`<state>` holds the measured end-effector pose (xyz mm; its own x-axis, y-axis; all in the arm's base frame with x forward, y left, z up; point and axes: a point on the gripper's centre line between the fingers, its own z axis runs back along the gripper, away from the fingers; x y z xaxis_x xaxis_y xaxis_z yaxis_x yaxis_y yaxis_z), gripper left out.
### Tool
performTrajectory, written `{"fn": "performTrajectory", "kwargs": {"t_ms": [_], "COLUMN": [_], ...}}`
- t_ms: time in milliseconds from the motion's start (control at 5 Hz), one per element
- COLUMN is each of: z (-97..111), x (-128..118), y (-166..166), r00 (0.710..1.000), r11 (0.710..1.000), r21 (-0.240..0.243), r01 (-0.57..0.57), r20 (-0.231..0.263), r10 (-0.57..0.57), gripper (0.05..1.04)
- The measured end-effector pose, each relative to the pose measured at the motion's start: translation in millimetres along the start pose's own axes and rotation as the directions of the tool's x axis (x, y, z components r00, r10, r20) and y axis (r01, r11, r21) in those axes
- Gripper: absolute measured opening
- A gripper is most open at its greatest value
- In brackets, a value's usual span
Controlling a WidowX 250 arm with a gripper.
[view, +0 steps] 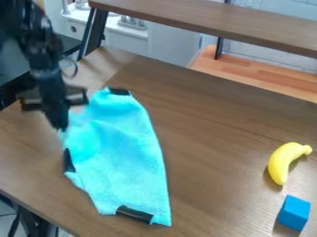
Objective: Unfold the cloth from bottom left to the top right
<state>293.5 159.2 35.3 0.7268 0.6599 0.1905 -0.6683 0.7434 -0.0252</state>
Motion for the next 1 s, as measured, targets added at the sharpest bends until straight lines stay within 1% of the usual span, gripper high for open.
{"fn": "performTrajectory", "kwargs": {"t_ms": [200,400,600,800,1000], "z": [12,11,-5,-16,-15], "x": [2,5,2,-5,-10], "y": [-21,-53,-88,-132,-164], "r00": [1.0,1.0,0.997,0.993,0.99], "r11": [1.0,0.998,0.992,0.986,0.984], "r21": [0.019,0.065,0.102,0.113,0.111], "r01": [0.0,0.015,0.068,0.12,0.141], "r20": [-0.001,-0.011,-0.03,-0.026,-0.009], "r10": [0.0,-0.015,-0.066,-0.118,-0.141], "gripper": [0.053,0.053,0.053,0.053,0.053]}}
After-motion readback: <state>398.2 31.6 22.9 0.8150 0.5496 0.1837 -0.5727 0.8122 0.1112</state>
